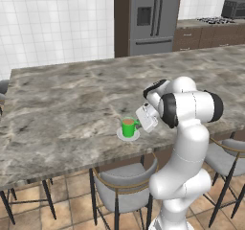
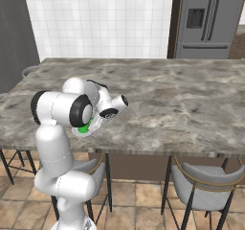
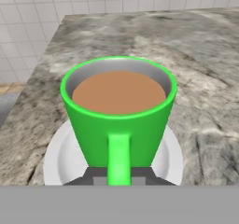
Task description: Pick the cup of tea, navigate to the dining table, and place it on the saucer.
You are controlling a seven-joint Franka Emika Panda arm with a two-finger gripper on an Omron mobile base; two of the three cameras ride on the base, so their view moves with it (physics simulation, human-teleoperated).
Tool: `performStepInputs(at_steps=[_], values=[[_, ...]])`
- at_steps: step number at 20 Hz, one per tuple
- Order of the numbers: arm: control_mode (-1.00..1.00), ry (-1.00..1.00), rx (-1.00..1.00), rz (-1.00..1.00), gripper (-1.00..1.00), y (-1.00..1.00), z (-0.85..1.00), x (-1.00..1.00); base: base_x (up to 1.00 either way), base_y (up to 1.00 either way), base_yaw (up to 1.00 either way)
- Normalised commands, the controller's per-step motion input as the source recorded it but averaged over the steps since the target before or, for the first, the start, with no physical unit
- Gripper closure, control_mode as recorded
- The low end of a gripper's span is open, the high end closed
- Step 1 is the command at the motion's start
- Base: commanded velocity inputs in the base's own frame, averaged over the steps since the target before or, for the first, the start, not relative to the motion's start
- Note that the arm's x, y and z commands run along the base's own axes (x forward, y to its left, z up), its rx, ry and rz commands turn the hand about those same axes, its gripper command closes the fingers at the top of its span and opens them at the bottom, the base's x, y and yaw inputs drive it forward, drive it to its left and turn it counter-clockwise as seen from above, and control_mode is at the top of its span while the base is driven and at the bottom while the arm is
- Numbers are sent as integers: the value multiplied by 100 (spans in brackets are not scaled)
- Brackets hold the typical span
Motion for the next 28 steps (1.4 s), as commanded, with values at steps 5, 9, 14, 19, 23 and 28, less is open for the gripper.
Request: performStepInputs(at_steps=[5, 9, 14, 19, 23, 28], values=[[-100, 0, 0, 0, -100, 0, 0, 0, 0, 0, 0], [-100, 0, 0, 0, -100, 0, 0, 0, 0, 0, 0], [-100, -5, 1, 0, -100, -1, 53, -11, 0, 0, 0], [-100, 0, 1, 0, -100, 0, 97, -26, 0, 0, 0], [-100, 13, 0, -1, -100, -5, 73, -84, 0, 0, 0], [-100, 18, -3, -14, -100, -7, 45, -90, 0, 0, 0]])
